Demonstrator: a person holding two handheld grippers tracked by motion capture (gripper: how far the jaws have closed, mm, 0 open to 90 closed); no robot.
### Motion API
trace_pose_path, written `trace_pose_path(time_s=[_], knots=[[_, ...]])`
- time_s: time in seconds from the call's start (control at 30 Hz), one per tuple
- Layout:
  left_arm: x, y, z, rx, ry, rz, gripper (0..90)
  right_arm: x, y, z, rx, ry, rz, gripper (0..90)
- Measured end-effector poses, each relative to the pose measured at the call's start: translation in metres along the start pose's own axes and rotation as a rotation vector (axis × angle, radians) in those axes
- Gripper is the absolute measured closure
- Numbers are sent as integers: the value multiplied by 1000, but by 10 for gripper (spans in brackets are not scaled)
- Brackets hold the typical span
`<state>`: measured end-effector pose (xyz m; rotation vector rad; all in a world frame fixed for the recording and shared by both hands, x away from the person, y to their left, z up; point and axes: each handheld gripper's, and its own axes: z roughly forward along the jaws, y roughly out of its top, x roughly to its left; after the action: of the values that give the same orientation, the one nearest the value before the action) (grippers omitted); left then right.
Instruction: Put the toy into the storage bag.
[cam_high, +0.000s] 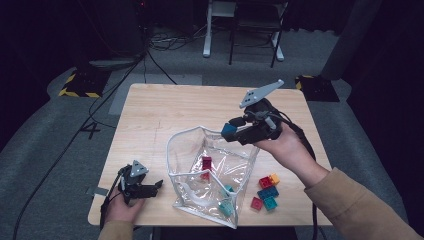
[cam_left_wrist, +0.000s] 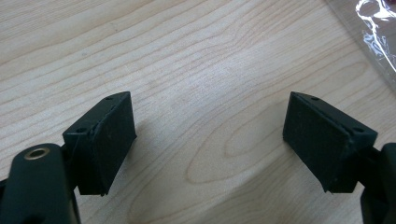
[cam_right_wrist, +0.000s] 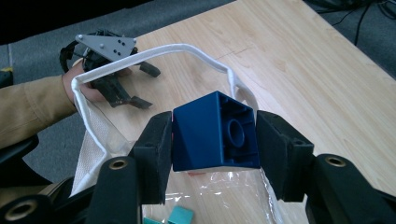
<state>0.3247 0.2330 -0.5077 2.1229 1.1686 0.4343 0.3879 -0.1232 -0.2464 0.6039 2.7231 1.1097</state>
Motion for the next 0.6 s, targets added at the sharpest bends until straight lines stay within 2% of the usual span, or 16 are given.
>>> trace_pose_path(time_s=[0.27,0.6], knots=[[0,0,0,1,0,-3,174,8,11,28,50,38,-12,481],[0,0,0,1,0,-2,174,17,15,67,171,65,-26,481]])
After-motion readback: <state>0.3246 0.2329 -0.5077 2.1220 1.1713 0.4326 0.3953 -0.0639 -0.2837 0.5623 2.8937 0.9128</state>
